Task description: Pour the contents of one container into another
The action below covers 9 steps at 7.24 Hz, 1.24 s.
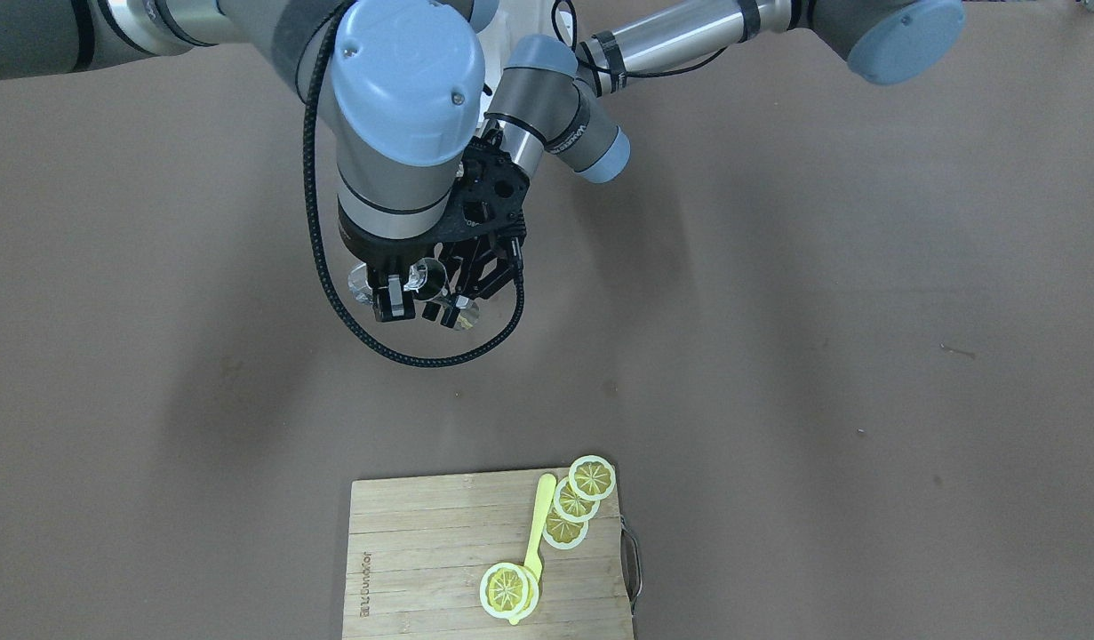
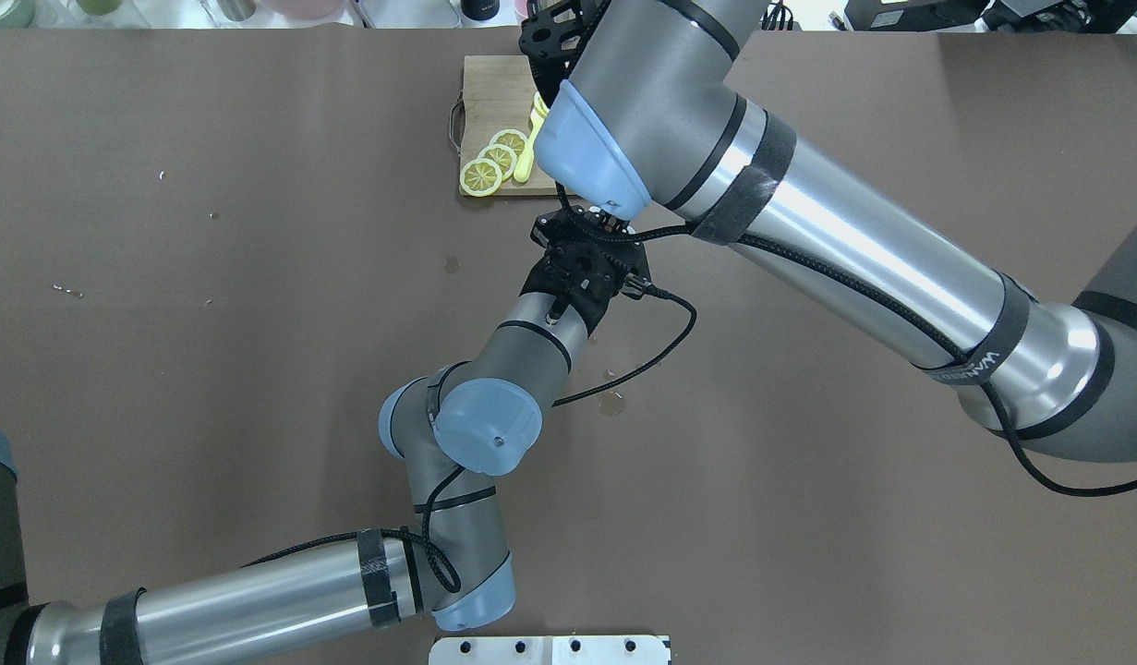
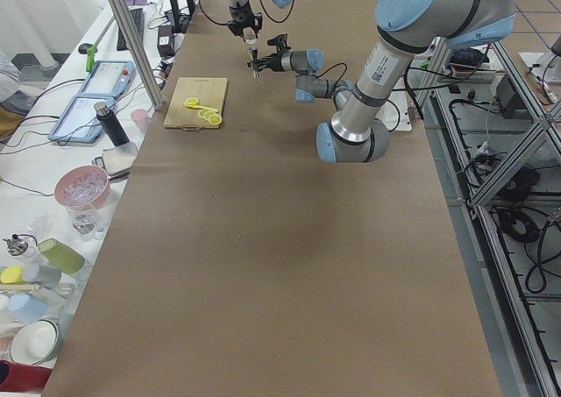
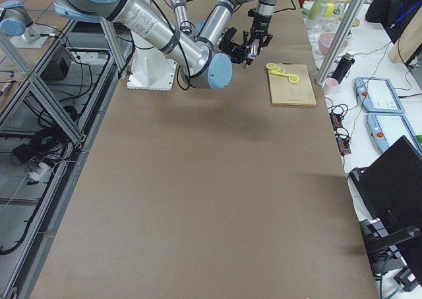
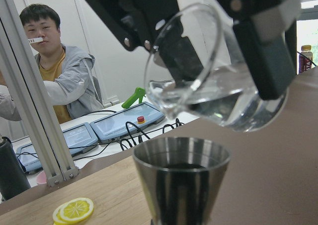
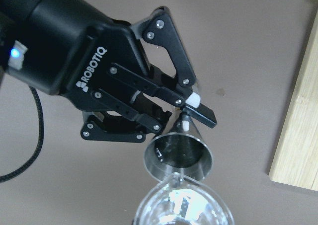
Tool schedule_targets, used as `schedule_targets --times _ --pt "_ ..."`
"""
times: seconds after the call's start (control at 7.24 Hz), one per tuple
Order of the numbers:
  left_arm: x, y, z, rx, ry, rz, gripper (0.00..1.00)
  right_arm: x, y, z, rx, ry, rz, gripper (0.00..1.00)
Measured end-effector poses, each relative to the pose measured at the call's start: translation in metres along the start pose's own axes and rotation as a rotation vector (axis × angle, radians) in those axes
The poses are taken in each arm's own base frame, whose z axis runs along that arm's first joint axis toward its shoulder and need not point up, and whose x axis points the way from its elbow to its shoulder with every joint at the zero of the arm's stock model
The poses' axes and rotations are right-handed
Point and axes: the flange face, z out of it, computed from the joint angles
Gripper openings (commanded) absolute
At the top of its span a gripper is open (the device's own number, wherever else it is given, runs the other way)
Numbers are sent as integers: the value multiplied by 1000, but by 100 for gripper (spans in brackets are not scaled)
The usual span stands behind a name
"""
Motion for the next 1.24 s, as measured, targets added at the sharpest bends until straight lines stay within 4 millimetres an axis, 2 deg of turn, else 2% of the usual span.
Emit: schedule_targets --times 0.28,0.41,1.1,1.24 --pt "0 -1 0 1 0 -1 0 1 24 -3 36 25 13 0" --pt "0 -1 0 2 0 -1 0 -4 42 -3 58 43 17 0" --pt "-6 0 -1 4 -4 -1 0 -47 161 25 234 197 1 0" --pt "-24 1 -4 12 -14 -1 0 -52 185 34 280 217 8 0"
